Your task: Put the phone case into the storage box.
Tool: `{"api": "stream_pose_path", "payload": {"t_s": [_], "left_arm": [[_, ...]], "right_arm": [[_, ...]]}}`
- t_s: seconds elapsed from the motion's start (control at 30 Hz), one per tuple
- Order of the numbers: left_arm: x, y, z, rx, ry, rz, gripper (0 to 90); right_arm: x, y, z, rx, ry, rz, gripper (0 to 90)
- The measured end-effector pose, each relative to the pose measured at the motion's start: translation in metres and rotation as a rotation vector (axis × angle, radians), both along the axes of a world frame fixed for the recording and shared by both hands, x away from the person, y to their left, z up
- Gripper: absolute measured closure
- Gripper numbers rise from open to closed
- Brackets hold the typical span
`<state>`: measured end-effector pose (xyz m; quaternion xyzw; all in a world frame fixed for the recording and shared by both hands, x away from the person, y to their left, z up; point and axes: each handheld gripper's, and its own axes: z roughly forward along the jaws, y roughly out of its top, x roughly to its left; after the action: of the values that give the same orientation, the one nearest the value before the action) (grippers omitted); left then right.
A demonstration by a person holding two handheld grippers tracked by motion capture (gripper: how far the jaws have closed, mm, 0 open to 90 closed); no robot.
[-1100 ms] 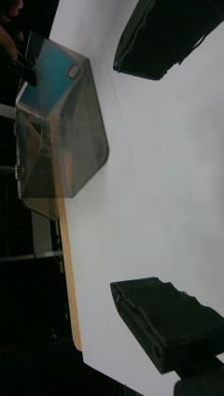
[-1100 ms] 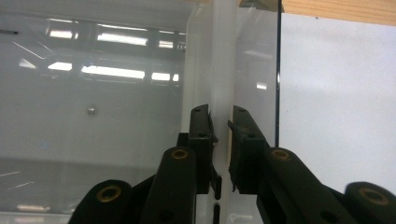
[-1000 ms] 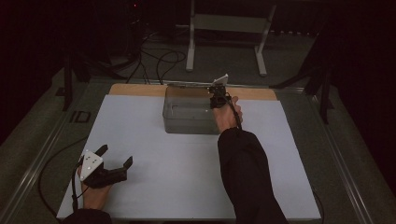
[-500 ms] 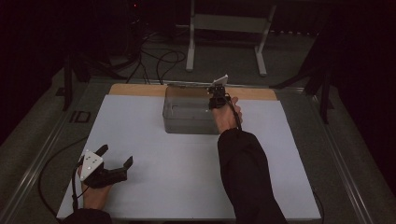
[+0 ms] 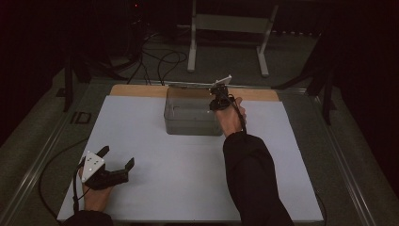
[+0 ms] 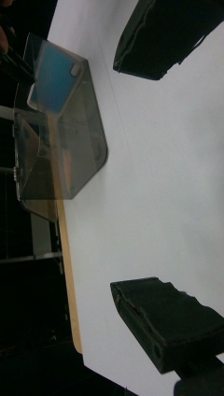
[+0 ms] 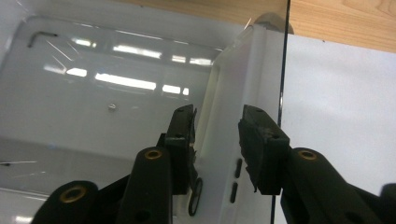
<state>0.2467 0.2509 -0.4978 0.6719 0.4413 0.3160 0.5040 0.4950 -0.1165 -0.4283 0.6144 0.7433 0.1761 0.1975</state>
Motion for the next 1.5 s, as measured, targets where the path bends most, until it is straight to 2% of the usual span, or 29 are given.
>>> {"api": "stream_pose_path", "payload": {"t_s": [0.17, 0.33, 0.47, 0.53, 0.63, 0.8, 0.87, 0.9, 1.0, 1.1, 1.27, 1.5], "left_arm": [[0.000, -0.001, 0.000, 0.001, -0.001, 0.000, 0.1], [0.000, -0.001, 0.000, 0.001, 0.000, -0.001, 0.1], [0.000, -0.001, 0.000, 0.003, 0.000, -0.002, 0.1], [0.000, -0.001, 0.000, 0.003, -0.001, -0.002, 0.1], [0.001, -0.001, 0.000, 0.004, 0.001, -0.002, 0.1], [0.001, -0.001, -0.001, 0.007, 0.002, -0.003, 0.1], [0.001, -0.001, -0.001, 0.005, 0.002, -0.002, 0.1], [0.001, -0.002, -0.001, 0.005, 0.002, -0.001, 0.1], [0.001, -0.002, -0.001, 0.007, 0.004, -0.001, 0.1], [0.001, -0.002, -0.001, 0.008, 0.005, -0.001, 0.1], [0.001, -0.002, -0.002, 0.015, 0.009, 0.000, 0.1], [0.002, -0.002, -0.002, 0.011, 0.010, 0.003, 0.1]], "right_arm": [[-0.004, -0.004, 0.003, 0.012, -0.026, 0.020, 61.6], [-0.007, -0.010, 0.008, 0.068, -0.065, 0.036, 59.3], [-0.011, -0.011, 0.010, 0.074, -0.095, 0.067, 55.6], [-0.012, -0.012, 0.012, 0.092, -0.117, 0.096, 52.1], [-0.015, -0.012, 0.016, 0.135, -0.133, 0.137, 41.8], [-0.024, -0.010, 0.018, 0.128, -0.192, 0.166, 29.6], [-0.026, -0.010, 0.018, 0.123, -0.199, 0.169, 27.4], [-0.028, -0.010, 0.017, 0.121, -0.211, 0.183, 20.6], [-0.032, -0.012, 0.016, 0.127, -0.224, 0.202, 15.5], [-0.036, -0.014, 0.015, 0.123, -0.246, 0.213, 13.8], [-0.044, -0.019, 0.015, 0.161, -0.304, 0.225, 12.8], [-0.053, -0.025, 0.014, 0.184, -0.308, 0.262, 10.3]]}}
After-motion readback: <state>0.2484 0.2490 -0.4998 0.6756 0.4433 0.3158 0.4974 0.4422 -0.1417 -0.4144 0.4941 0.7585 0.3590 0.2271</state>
